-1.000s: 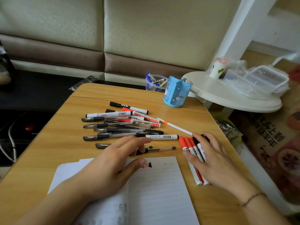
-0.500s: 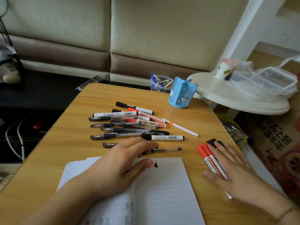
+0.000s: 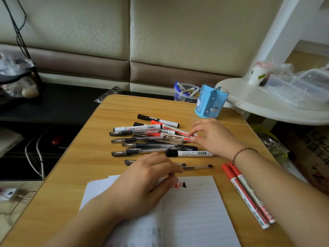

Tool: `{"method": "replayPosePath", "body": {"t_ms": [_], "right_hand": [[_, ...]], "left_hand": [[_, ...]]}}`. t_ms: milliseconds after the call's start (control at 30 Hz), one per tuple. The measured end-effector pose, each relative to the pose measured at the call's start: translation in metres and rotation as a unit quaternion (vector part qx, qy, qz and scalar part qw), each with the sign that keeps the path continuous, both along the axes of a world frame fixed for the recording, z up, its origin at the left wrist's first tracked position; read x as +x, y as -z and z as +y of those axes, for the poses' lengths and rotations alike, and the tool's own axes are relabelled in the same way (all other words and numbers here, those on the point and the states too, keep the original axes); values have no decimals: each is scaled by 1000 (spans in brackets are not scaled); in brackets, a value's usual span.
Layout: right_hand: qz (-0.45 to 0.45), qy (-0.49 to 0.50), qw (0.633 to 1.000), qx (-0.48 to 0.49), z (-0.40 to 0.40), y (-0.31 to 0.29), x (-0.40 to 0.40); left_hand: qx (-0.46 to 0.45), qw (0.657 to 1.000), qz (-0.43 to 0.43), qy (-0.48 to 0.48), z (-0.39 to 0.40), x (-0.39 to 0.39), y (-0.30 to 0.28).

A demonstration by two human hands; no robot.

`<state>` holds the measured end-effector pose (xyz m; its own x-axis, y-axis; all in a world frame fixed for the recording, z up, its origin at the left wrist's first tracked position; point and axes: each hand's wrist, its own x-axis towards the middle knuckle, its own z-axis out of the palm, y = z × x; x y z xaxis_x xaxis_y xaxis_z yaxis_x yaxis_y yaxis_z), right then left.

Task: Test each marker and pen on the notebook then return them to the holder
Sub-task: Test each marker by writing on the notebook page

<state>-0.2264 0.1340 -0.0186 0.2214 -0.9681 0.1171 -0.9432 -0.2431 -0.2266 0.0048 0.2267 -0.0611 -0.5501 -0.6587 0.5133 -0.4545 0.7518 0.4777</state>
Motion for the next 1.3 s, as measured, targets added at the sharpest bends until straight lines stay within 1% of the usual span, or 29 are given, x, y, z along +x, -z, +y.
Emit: {"method": "replayPosePath", "body": {"t_ms": [100, 233, 333, 433, 500, 567, 633, 700, 767, 800, 867, 933, 1000, 1067, 1133, 1200, 1300], "right_hand": [[33, -5, 999, 6, -8, 3, 5], [83, 1, 996, -24, -12, 8, 4], [75, 18, 995, -57, -9, 9, -2], [-12, 75, 993, -86, 5, -1, -10], [-52, 85, 989, -110, 25, -11, -16], [-94, 54, 984, -144, 53, -21, -19], [-163, 20, 972, -169, 84, -29, -16], [-230, -3, 959, -167, 111, -31, -9], [-299, -29, 943, -144, 127, -28, 0], [-345, -41, 928, -133, 130, -25, 5], [-462, -55, 878, -112, 133, -15, 16], [-548, -63, 833, -50, 133, -2, 27], [-567, -96, 818, 35, 133, 12, 35], [-578, -119, 804, 78, 134, 22, 39], [-586, -146, 793, 80, 134, 25, 38], [-581, -180, 790, 75, 135, 25, 35], [-561, -200, 802, 50, 136, 25, 31]], "left_hand": [[1, 1000, 5, 2, 0, 0, 0], [-5, 1000, 3, 2, -1, 0, 1], [-11, 1000, 11, -3, -1, 0, 2], [-29, 998, 36, -37, -1, 0, 0], [-46, 994, 66, -78, -1, 0, -1], [-61, 987, 90, -119, -1, -1, -2], [-65, 983, 99, -141, 0, -2, -4], [-63, 984, 86, -141, 1, -4, -6], [-76, 987, 65, -129, 2, -6, -5], [-81, 988, 60, -121, 2, -6, -4], [-75, 990, 57, -103, 3, -7, -4], [-53, 995, 45, -72, 6, -7, -7], [-27, 999, 22, -8, 9, -7, -11], [15, 998, 5, 55, 13, -6, -16], [32, 996, 0, 82, 15, -4, -19], [26, 996, -1, 84, 16, -4, -19], [29, 996, 2, 88, 18, -6, -20]]}}
